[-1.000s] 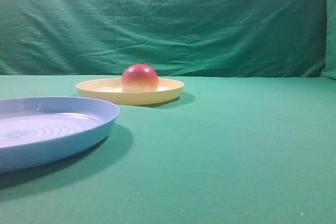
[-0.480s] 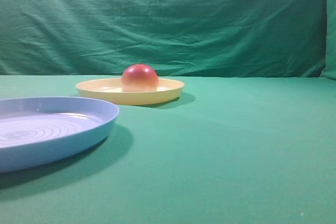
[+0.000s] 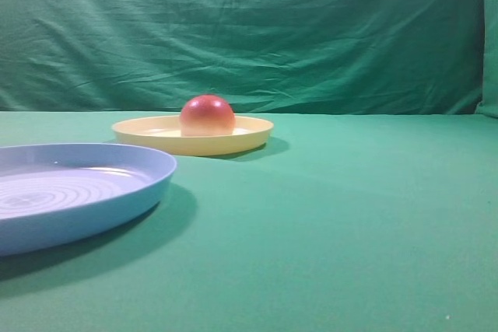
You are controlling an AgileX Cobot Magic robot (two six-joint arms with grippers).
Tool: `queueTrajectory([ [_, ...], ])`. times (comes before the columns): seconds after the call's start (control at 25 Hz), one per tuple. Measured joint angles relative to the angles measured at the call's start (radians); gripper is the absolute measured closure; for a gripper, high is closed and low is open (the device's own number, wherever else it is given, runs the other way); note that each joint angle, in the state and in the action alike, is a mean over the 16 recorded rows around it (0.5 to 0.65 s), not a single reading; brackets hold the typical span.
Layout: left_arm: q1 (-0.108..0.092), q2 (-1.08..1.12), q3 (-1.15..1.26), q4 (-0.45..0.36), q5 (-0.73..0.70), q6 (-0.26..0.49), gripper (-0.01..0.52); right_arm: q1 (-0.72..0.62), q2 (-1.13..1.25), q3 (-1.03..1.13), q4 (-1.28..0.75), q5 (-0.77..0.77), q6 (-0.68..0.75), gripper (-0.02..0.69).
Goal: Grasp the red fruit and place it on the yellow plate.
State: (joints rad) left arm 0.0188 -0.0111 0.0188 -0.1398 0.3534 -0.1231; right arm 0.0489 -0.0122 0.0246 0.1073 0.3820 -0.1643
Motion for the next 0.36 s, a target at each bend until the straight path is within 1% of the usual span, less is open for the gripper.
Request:
queueTrajectory([
  [0.36,0.000,0.000,0.000,0.000,0.000,0.000,0.357,0.000,0.000,0.000,0.000,0.000,-0.006,0.665],
])
